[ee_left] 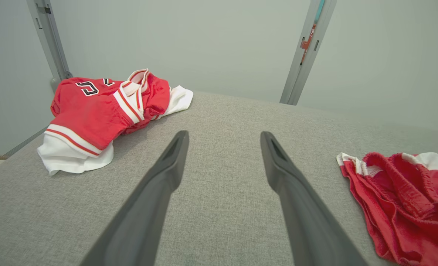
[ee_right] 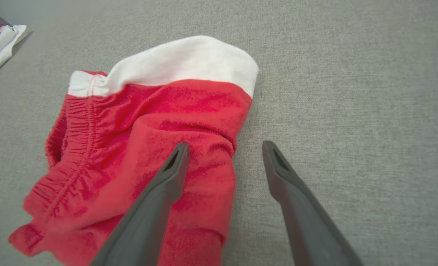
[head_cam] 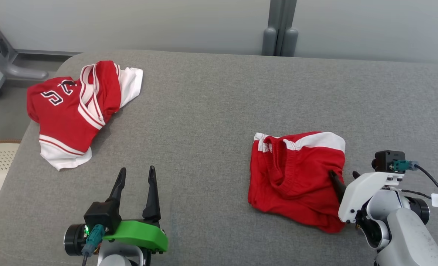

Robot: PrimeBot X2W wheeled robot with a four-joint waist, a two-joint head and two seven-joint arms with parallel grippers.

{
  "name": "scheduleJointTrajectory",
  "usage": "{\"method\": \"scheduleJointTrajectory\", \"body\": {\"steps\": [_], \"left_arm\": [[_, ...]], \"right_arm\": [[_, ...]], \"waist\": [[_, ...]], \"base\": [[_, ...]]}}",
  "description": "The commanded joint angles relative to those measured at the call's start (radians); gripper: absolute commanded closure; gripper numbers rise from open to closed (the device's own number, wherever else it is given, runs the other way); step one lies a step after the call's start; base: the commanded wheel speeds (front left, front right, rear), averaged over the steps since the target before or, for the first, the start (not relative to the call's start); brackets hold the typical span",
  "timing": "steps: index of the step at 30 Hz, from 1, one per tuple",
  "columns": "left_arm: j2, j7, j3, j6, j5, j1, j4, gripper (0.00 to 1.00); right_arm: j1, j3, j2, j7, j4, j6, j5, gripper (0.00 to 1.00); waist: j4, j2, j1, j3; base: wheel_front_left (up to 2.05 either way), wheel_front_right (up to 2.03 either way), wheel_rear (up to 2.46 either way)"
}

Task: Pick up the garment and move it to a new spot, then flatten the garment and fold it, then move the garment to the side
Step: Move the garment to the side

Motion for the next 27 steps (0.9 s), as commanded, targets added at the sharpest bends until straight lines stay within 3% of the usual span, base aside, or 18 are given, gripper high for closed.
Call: {"method": "scheduleJointTrajectory", "body": {"steps": [1, 8, 9, 10, 12, 19, 27], "left_arm": [[0.003, 0.0, -0.002, -0.001, 0.005, -0.02, -0.004, 0.0], [0.003, 0.0, -0.002, -0.003, 0.01, -0.023, -0.008, 0.0], [0.003, 0.0, -0.003, -0.004, 0.012, -0.023, -0.007, 0.0], [0.003, 0.0, -0.004, -0.005, 0.012, -0.024, -0.008, 0.0], [0.003, 0.0, -0.007, -0.002, 0.01, -0.026, -0.01, 0.0], [0.003, 0.0, 0.0, -0.006, 0.015, -0.037, -0.029, 0.0], [0.003, 0.0, -0.005, -0.018, 0.026, -0.076, -0.065, 0.0]], "right_arm": [[-0.019, -0.004, -0.004, 0.006, 0.017, 0.0, 0.01, 0.0], [-0.058, 0.011, -0.019, 0.017, 0.108, 0.0, 0.045, 0.0], [-0.061, 0.016, -0.02, 0.014, 0.116, 0.0, 0.048, 0.07], [-0.066, 0.024, -0.021, 0.009, 0.126, 0.0, 0.051, 0.65], [-0.078, 0.04, -0.026, -0.01, 0.135, 0.0, 0.055, 1.0], [-0.137, 0.088, -0.062, -0.113, 0.154, 0.0, 0.054, 1.0], [-0.226, 0.116, -0.122, -0.177, 0.158, -0.001, 0.063, 1.0]], "waist": [[0.029, 0.0, 0.0, 0.026], [0.045, 0.0, 0.0, 0.047], [0.043, 0.0, 0.0, 0.049], [0.04, 0.0, 0.0, 0.052], [0.03, 0.0, 0.0, 0.055], [-0.064, 0.0, 0.0, 0.084], [-0.274, 0.0, 0.0, 0.157]], "base": [[0.0, 0.0, 0.0], [0.0, 0.0, 0.0], [0.0, 0.0, 0.0], [0.0, 0.0, 0.0], [0.0, 0.0, 0.0], [0.0, 0.0, 0.0], [0.0, 0.0, 0.0]]}}
